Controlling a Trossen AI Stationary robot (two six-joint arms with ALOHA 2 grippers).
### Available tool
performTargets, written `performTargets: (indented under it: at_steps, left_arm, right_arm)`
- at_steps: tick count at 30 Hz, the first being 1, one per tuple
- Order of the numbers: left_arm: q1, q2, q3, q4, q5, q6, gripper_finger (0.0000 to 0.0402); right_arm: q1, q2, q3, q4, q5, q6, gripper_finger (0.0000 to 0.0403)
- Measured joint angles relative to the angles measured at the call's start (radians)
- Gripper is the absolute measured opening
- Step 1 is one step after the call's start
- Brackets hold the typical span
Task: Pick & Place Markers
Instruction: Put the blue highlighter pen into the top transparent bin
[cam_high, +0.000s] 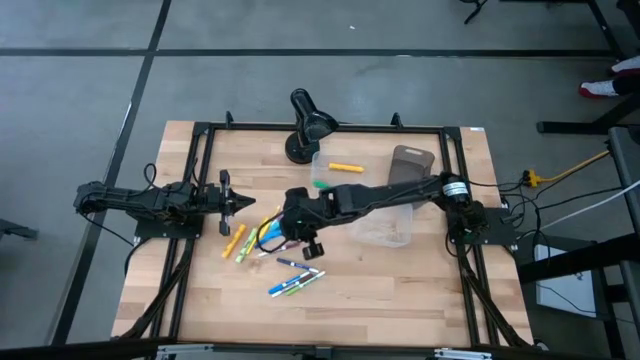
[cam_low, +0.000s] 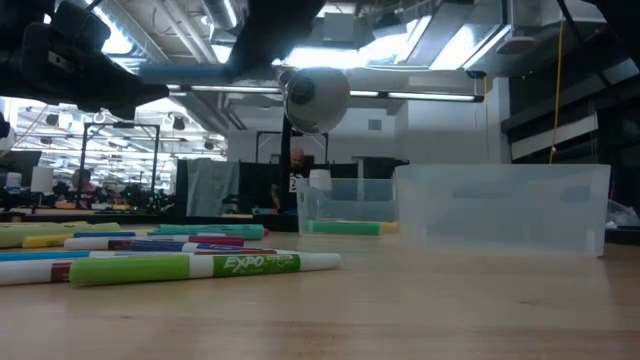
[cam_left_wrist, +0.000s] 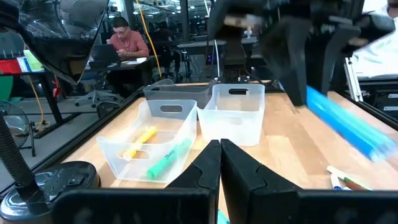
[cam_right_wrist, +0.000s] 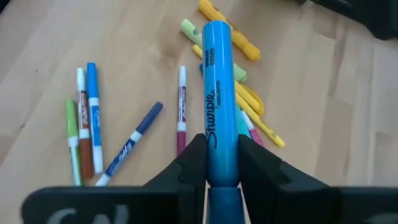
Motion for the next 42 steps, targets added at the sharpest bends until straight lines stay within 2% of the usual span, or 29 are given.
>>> performTargets:
  at_steps: [6, 18, 25, 38, 42]
  left_arm:
    - [0.0, 0.0, 0.0, 0.0, 0.0, 0.0, 0.0006]
    - [0.0, 0.0, 0.0, 0.0, 0.0, 0.0, 0.0006]
    - [0.0, 0.0, 0.0, 0.0, 0.0, 0.0, 0.0006]
    - [0.0, 0.0, 0.0, 0.0, 0.0, 0.0, 0.0006]
    - [0.0, 0.0, 0.0, 0.0, 0.0, 0.0, 0.0006]
  right_arm:
    - [-0.001, 0.0, 0.099, -0.139, 0.0, 0.025, 0.0071]
    - [-0.001, 0.0, 0.222, -0.266, 0.001, 0.018, 0.0073]
    - [-0.007, 0.0, 0.275, -0.341, 0.051, 0.003, 0.0071]
    - [-0.085, -0.001, 0.292, -0.524, 0.054, 0.061, 0.0073]
    - [-0.111, -0.001, 0.292, -0.579, 0.101, 0.076, 0.0076]
